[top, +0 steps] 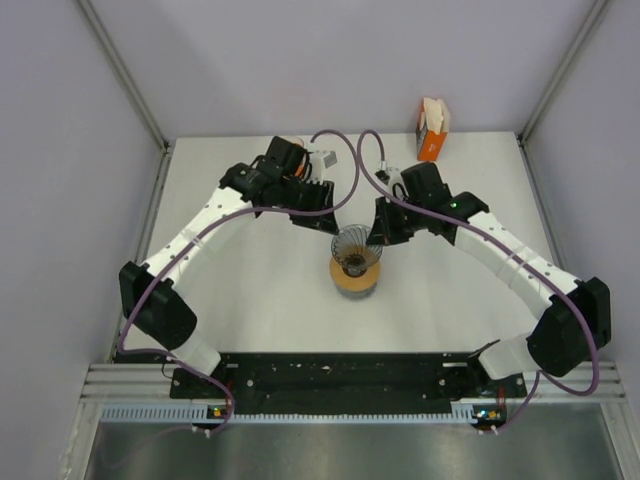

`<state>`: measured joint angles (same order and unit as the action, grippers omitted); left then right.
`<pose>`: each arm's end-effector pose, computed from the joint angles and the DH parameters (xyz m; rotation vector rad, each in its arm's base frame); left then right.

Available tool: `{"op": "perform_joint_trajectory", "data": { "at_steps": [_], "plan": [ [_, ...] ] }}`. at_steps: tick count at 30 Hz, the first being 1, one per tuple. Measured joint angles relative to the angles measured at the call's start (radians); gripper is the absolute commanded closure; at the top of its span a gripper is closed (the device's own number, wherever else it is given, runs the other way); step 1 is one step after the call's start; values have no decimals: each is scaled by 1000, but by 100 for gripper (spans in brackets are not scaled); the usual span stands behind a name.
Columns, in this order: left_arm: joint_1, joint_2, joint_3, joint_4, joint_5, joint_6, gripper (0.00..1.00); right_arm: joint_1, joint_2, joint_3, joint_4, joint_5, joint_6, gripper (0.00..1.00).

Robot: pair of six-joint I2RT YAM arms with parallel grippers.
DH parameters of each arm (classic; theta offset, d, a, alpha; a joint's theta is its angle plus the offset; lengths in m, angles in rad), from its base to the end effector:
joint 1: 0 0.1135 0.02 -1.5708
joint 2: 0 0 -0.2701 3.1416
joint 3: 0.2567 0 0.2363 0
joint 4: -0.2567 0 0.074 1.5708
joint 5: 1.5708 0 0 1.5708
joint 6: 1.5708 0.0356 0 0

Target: Place the coffee filter in the dripper

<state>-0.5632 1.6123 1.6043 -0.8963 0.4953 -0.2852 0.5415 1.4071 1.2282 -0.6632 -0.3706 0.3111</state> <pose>0.2661 -0.1880 0.3587 0.5788 2.5137 -0.9583 0.2358 0.1569 0.3184 -0.4655 2.4662 0.8220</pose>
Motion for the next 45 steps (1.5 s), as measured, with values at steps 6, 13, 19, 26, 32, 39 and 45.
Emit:
{"op": "perform_joint_trajectory", "data": {
  "at_steps": [6,13,19,26,32,39,45],
  "plan": [
    [4,1,-5,-8,-29,13,57,0,-2,5,1,-2,0,100],
    [-9,9,-92,5,26,-3,68,0,-2,5,7,-16,-1,100],
    [-20,9,-109,42,44,-33,100,2,-2,1,3,-15,-4,100],
    [-14,18,-135,67,30,-80,100,4,4,-28,26,-8,-2,100],
    [-10,18,-148,85,40,-103,100,-1,8,-30,27,-8,7,100],
    [-6,6,-183,117,58,-114,100,-1,9,-30,18,-8,19,100],
    [-7,6,-180,104,69,-115,100,0,7,-29,-5,-13,35,100]
  ]
}}
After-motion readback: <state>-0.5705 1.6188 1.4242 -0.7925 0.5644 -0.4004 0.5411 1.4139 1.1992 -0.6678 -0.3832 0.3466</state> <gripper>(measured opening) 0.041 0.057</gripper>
